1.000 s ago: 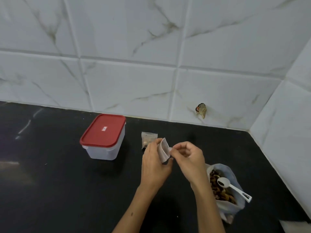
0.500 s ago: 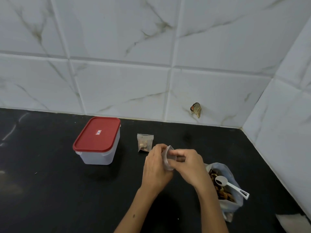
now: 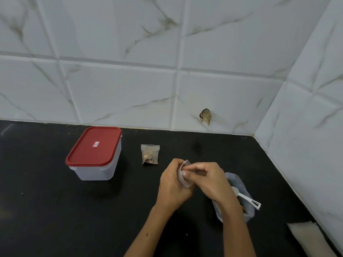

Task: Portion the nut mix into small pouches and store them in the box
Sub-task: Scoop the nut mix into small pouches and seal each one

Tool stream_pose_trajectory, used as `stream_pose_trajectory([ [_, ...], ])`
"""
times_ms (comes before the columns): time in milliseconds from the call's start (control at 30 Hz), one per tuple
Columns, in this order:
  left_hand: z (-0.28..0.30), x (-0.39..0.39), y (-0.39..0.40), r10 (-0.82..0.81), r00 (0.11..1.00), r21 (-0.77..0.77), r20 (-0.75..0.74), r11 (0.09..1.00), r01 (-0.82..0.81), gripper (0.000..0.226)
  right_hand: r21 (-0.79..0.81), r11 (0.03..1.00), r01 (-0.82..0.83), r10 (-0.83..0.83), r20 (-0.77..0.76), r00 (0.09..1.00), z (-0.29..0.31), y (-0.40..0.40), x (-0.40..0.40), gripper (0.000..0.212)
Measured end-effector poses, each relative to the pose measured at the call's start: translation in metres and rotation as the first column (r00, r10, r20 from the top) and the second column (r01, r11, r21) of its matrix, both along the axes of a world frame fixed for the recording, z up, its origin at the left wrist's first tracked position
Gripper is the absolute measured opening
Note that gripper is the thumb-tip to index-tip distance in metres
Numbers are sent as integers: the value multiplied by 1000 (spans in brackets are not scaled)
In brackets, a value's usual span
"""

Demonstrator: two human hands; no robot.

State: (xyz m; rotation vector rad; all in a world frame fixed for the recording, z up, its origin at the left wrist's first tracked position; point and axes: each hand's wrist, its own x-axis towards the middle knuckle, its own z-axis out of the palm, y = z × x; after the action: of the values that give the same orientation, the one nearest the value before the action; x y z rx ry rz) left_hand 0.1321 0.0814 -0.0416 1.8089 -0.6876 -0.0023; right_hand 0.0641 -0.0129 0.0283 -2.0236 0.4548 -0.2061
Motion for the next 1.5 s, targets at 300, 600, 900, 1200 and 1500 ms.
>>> stream_pose_trajectory([
  [300,-3,-34,-28,9,990,123,-142,992,8,47,-394,748,534,-648,-254,718,-27,-78,-71,53],
  [600,-20,-61,-52,77,968,215,-239,976,-25,47,-487,712,506,-684,-313,659,-56,-93,-95,15],
  [900,-21,-63,-57,114,950,245,-290,969,-41,48,-438,793,422,-593,-398,700,-66,-89,-82,19],
  [1200,-22,-56,-59,85,922,242,-379,970,10,46,-374,843,387,-482,-203,852,-66,-91,-73,13],
  [1500,-27,-55,-60,44,856,162,-515,986,47,42,-364,806,466,-495,16,869,-71,-78,-64,21],
])
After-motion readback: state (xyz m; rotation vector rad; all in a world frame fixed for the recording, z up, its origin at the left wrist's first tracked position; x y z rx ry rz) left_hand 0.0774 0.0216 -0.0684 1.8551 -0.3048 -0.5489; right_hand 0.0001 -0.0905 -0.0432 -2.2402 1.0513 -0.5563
